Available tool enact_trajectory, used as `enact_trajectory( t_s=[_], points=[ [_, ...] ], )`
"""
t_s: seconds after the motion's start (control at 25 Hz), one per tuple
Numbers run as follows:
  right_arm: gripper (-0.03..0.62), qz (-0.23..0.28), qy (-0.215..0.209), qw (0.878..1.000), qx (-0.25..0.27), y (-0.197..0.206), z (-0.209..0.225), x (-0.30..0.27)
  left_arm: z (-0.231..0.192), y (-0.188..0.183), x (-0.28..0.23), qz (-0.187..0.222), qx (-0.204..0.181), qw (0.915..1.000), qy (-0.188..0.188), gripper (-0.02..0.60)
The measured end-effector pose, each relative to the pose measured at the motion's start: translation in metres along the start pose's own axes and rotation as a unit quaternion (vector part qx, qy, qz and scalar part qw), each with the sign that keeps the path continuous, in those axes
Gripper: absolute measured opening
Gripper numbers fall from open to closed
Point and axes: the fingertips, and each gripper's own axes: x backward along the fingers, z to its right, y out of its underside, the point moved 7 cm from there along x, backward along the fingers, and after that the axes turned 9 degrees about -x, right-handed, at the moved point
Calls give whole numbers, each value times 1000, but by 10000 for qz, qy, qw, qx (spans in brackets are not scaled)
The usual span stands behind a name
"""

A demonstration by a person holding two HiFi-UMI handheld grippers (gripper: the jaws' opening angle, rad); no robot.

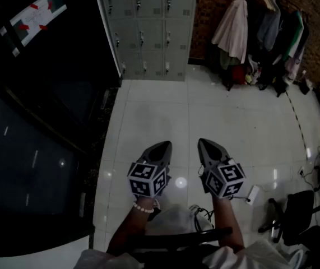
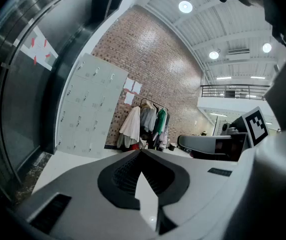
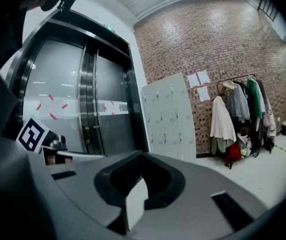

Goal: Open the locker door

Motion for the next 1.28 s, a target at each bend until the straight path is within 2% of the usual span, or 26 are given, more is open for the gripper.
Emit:
enact_trajectory(
  t_s=[0.4,0.68,1.0,1.28],
  points=[
    [12,100,247,9996,-108,15,-42,-45,-65,0,21,-87,-108,9997,195,-2],
    [12,121,331,9994,-59,20,-67,-69,-94,-1,29,-125,-177,9994,285,-2],
    [12,59,312,9995,-36,18,-64,-100,-118,0,17,-104,-95,9996,262,-2],
    [11,-90,240,9996,-71,13,-35,-148,-145,-6,-29,-159,-74,9996,226,-2]
  ],
)
